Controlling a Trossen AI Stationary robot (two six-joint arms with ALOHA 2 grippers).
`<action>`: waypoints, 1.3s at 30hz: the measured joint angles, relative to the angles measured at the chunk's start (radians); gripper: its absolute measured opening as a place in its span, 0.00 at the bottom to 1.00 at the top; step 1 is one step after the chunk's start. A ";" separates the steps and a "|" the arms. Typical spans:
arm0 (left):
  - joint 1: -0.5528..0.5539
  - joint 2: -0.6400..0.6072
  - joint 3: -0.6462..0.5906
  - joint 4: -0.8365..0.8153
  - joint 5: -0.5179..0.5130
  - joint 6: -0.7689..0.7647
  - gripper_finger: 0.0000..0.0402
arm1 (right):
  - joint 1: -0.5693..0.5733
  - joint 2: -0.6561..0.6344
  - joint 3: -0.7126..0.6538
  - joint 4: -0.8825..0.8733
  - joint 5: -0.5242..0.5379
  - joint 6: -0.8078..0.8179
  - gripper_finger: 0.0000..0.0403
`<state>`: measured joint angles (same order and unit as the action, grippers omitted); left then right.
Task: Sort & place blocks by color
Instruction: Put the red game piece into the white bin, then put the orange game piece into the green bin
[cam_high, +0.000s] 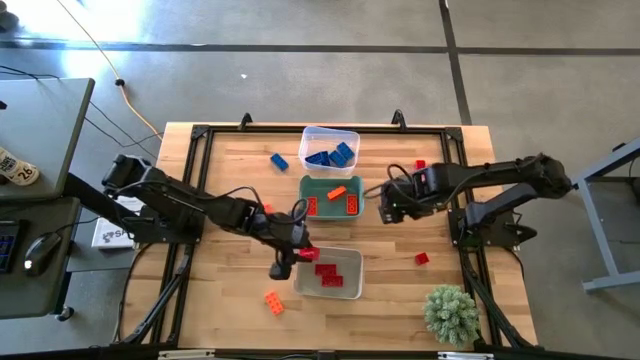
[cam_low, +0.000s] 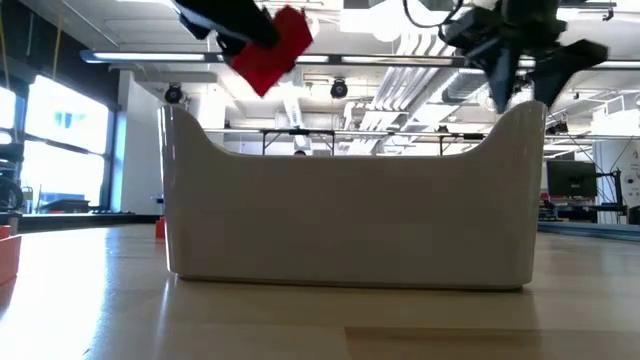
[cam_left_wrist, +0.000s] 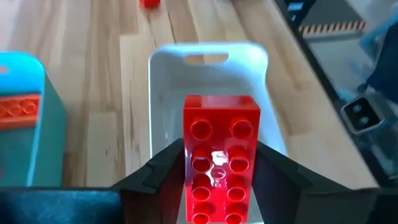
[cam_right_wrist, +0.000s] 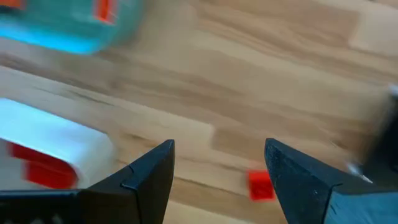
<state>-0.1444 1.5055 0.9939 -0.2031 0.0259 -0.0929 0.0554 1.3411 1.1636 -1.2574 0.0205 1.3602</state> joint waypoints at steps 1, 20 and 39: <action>0.000 0.012 0.000 -0.002 0.002 -0.001 0.38 | 0.011 0.000 0.000 -0.021 -0.008 0.010 0.59; 0.000 0.084 0.000 0.098 0.056 -0.020 0.43 | 0.253 0.001 0.000 -0.068 0.014 0.080 0.59; 0.072 -0.042 0.001 0.033 0.049 -0.058 0.53 | 0.167 0.001 0.000 -0.109 0.080 0.039 0.59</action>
<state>-0.0727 1.4631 0.9947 -0.1703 0.0752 -0.1508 0.2222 1.3418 1.1633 -1.3662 0.1001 1.3987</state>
